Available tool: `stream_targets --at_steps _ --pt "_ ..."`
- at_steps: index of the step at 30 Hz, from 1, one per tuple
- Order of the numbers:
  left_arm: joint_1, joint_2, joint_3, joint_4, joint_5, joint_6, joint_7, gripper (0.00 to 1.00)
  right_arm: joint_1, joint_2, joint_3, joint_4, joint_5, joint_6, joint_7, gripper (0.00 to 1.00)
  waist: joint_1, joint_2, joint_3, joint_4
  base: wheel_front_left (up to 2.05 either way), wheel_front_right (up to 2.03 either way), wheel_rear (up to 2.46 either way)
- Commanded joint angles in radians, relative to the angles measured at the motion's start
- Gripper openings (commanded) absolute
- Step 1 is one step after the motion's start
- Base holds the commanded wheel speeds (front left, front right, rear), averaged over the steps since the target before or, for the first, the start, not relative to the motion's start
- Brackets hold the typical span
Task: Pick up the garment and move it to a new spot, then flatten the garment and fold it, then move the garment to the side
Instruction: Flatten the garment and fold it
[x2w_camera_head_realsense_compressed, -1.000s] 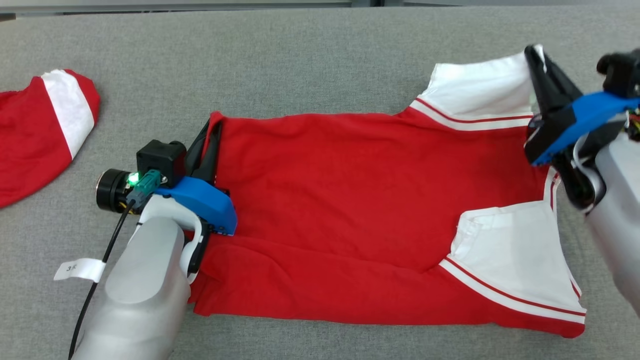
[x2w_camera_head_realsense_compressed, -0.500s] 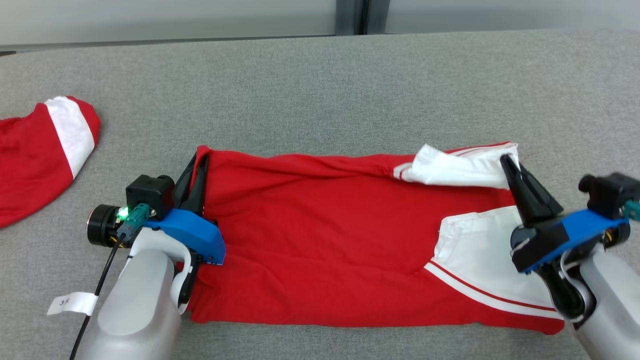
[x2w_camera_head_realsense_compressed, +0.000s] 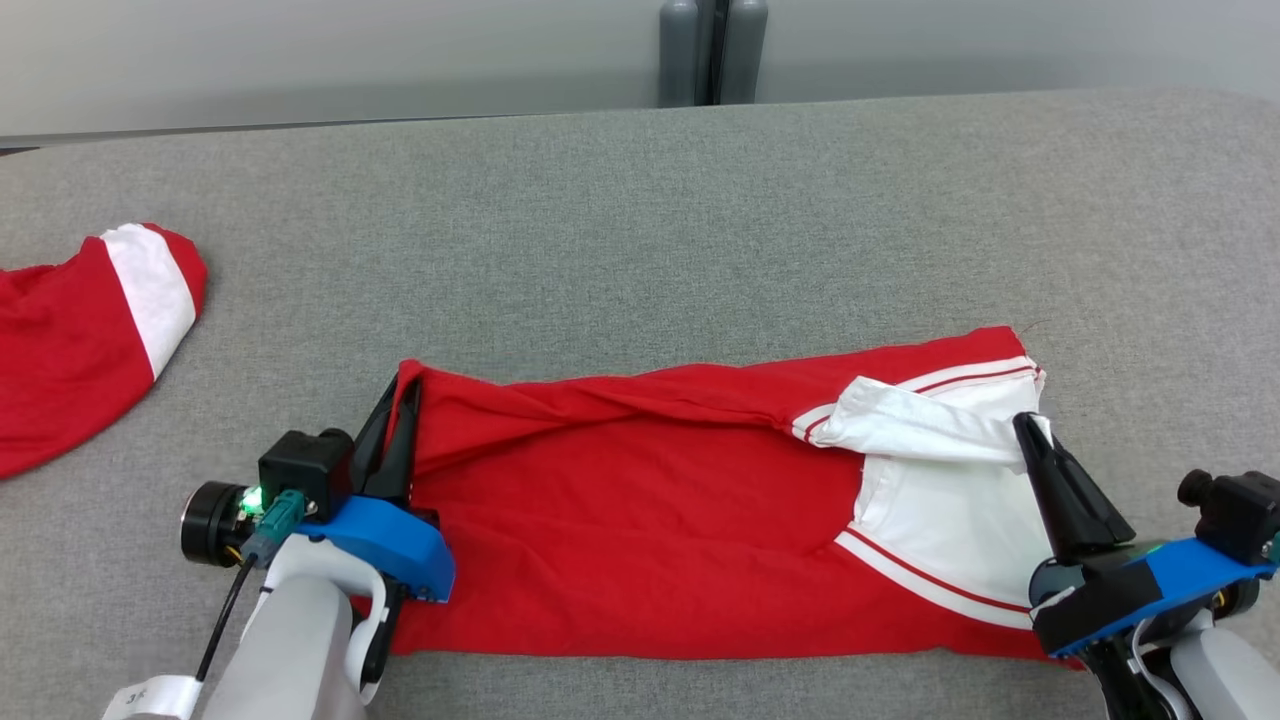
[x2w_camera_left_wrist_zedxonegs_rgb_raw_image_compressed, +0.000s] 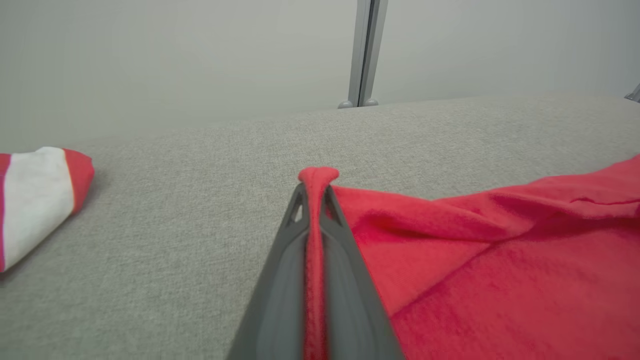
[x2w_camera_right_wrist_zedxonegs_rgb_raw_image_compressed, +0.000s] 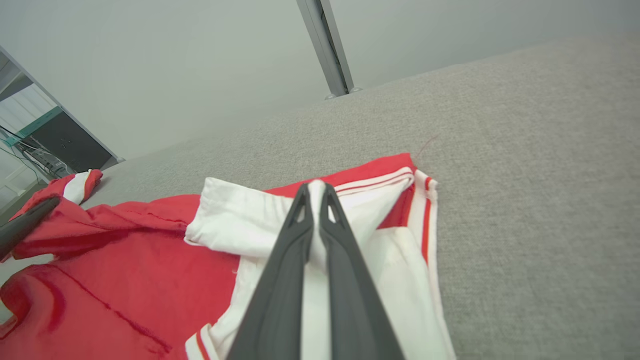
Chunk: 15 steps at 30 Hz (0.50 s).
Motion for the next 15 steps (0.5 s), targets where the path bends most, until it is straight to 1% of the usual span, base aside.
stream_targets --at_steps 1,9,10,11,12,13,14,15 --pt "0.013 -0.002 0.009 -0.019 0.011 -0.006 0.0 0.0 0.029 0.01 -0.014 -0.015 -0.011 0.0 0.004 0.0 0.0001 -0.0001 -0.001 0.001 0.0 0.0 0.0" --pt "0.069 -0.024 0.035 -0.064 0.037 -0.005 0.0 0.0 0.097 0.043 -0.07 -0.043 -0.049 0.0 0.029 0.0 0.0001 -0.0001 -0.006 0.008 0.0 0.0 0.0" --pt "0.073 -0.026 0.037 -0.067 0.041 -0.005 0.0 0.19 0.104 0.049 -0.075 -0.044 -0.053 0.0 0.032 0.0 0.0001 -0.0001 -0.008 0.009 0.0 0.0 0.0" --pt "0.079 -0.028 0.041 -0.074 0.043 -0.004 0.0 0.51 0.109 0.053 -0.079 -0.042 -0.057 0.0 0.038 0.0 0.0001 -0.0001 -0.012 0.009 0.0 0.0 0.0" --pt "0.083 -0.031 0.047 -0.088 0.047 -0.005 0.0 0.98 0.112 0.059 -0.084 -0.043 -0.061 0.0 0.042 0.0 0.0001 -0.0001 -0.014 0.008 0.0 0.0 0.0" --pt "0.092 -0.036 0.053 -0.102 0.05 -0.005 0.0 1.0 0.116 0.063 -0.091 -0.044 -0.064 0.0 0.043 0.0 0.0001 -0.0001 -0.018 0.009 0.0 0.0 0.0" --pt "0.106 -0.04 0.059 -0.11 0.052 -0.005 0.0 1.0 0.12 0.062 -0.097 -0.041 -0.074 0.0 0.045 0.05 0.0001 -0.0001 -0.021 0.009 0.0 0.0 0.0" --pt "0.117 -0.043 0.066 -0.125 0.055 -0.004 0.0 1.0 0.126 0.059 -0.1 -0.039 -0.087 0.0 0.045 0.45 0.0001 -0.0001 -0.025 0.01 0.0 0.0 0.0"
